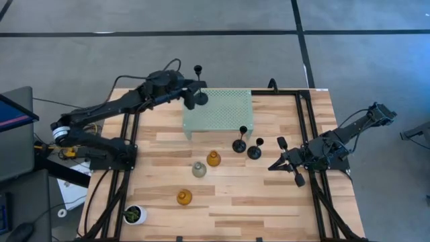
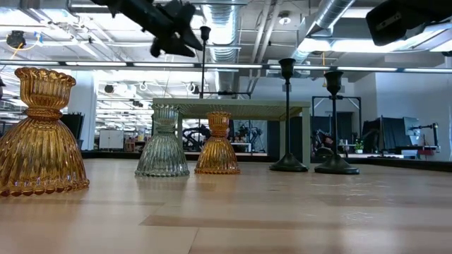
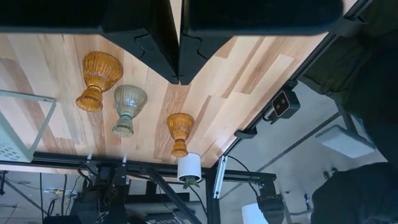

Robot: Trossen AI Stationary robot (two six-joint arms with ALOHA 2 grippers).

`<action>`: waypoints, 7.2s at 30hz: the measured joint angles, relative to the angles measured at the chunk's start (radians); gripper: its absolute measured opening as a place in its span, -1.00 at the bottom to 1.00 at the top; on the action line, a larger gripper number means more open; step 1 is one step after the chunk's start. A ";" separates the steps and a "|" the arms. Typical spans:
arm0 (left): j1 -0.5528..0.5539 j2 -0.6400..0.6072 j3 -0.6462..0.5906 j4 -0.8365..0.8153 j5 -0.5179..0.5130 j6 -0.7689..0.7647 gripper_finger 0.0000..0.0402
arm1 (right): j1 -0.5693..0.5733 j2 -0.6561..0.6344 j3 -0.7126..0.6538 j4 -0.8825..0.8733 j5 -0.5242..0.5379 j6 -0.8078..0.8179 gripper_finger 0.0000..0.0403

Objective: Pick & Place candle stick holders
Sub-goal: Put the top black candle holder on the shelf aligned with the other black holder

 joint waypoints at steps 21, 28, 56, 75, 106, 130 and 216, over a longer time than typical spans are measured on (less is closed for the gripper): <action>-0.389 -0.245 -0.164 -0.185 0.192 -0.068 -0.52 | 0.000 -0.001 0.000 0.004 0.002 0.018 -1.00; -0.671 -0.191 -0.339 0.234 0.149 0.061 -0.76 | 0.000 -0.002 0.000 0.005 0.003 0.052 -1.00; -0.849 0.355 -0.374 0.893 -0.392 0.036 -0.98 | -0.001 -0.001 0.000 0.004 0.003 0.033 -1.00; -0.697 0.527 -0.209 0.919 -0.144 0.003 -0.98 | -0.002 -0.001 0.000 0.001 0.003 0.033 -1.00; -0.682 0.612 0.023 0.630 -0.361 0.163 -0.97 | -0.002 -0.001 0.000 -0.004 0.007 -0.014 -1.00; -0.600 0.612 0.023 0.660 -0.271 0.097 -0.23 | -0.002 -0.001 0.000 -0.006 0.007 -0.017 -1.00; -0.527 0.726 0.053 0.857 -0.249 0.073 -0.08 | 0.000 -0.001 0.000 -0.034 0.003 -0.010 -1.00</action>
